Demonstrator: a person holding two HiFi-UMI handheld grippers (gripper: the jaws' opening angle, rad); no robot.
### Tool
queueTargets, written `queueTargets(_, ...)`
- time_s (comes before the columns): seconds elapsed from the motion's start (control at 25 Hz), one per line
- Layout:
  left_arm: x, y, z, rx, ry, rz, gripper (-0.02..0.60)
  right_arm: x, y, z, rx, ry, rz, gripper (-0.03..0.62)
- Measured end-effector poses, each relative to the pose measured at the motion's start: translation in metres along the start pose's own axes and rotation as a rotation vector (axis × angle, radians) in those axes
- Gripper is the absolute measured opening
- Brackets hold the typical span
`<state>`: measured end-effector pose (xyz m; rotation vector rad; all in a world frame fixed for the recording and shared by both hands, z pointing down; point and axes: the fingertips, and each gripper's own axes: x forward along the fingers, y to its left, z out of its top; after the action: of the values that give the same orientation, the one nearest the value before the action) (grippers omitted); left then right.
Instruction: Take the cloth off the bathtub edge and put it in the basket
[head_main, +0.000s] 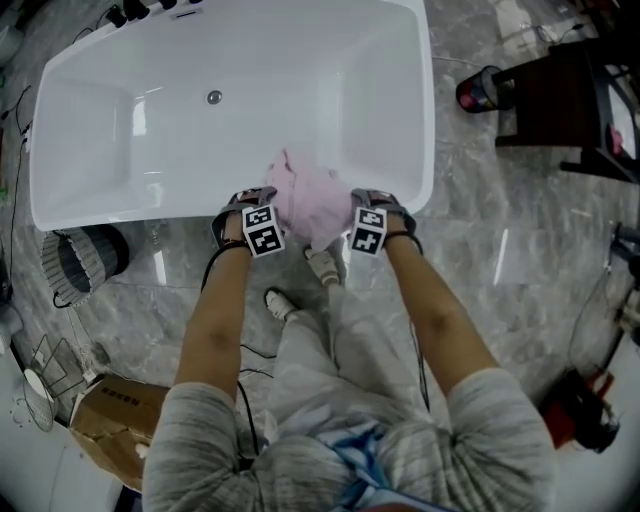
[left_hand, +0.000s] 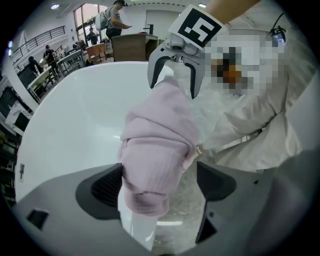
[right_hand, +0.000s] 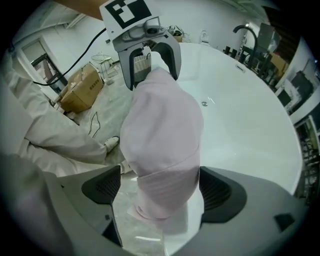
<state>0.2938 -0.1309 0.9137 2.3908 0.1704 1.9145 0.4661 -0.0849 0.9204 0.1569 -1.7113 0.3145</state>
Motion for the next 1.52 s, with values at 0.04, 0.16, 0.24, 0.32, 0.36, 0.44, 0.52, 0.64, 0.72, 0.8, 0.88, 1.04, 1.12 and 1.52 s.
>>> queueTargets(0.04,0.005,-0.001,0.0,-0.001,0.014,-0.004,0.456,0.004,0.0,-0.001,0.003,0.013,0.006,0.463)
queueTargets(0.16,0.018,-0.003,0.0,-0.021,0.033,-0.016,0.456,0.014,0.002,-0.001,0.02,0.034,0.036,0.463)
queueTargets(0.24,0.024,-0.003,0.002,-0.051,0.022,-0.026,0.456,0.019,0.004,0.003,0.031,0.028,0.054,0.463)
queueTargets(0.32,0.029,-0.003,0.004,-0.066,0.012,-0.038,0.456,0.023,0.004,0.007,0.035,0.023,0.069,0.463)
queueTargets(0.36,0.031,-0.003,0.004,-0.071,0.007,-0.044,0.456,0.025,0.004,0.009,0.036,0.022,0.075,0.463)
queueTargets(0.44,0.034,-0.002,0.005,-0.08,-0.002,-0.055,0.456,0.027,0.002,0.012,0.037,0.024,0.084,0.463)
queueTargets(0.52,0.035,0.0,0.006,-0.082,-0.008,-0.069,0.456,0.03,0.0,0.016,0.037,0.029,0.091,0.463)
queueTargets(0.64,0.036,-0.002,0.011,-0.07,-0.021,-0.099,0.456,0.034,0.001,0.022,0.044,0.03,0.109,0.463)
queueTargets(0.72,0.04,-0.003,0.014,-0.068,-0.023,-0.103,0.456,0.037,0.0,0.027,0.053,0.028,0.106,0.462)
queueTargets(0.8,0.042,-0.002,0.016,-0.079,-0.02,-0.096,0.456,0.038,-0.001,0.033,0.07,0.02,0.103,0.462)
queueTargets(0.88,0.043,-0.002,0.019,-0.092,-0.017,-0.09,0.456,0.038,0.0,0.037,0.1,0.009,0.096,0.462)
queueTargets(1.04,0.042,-0.001,0.024,-0.1,-0.027,-0.085,0.456,0.037,-0.001,0.045,0.154,0.001,0.086,0.462)
queueTargets(1.12,0.039,0.0,0.027,-0.101,-0.039,-0.08,0.456,0.033,-0.002,0.052,0.168,-0.02,0.094,0.462)
queueTargets(1.52,0.022,-0.007,0.07,-0.078,-0.162,-0.064,0.444,0.017,-0.001,0.078,0.098,-0.053,0.095,0.459)
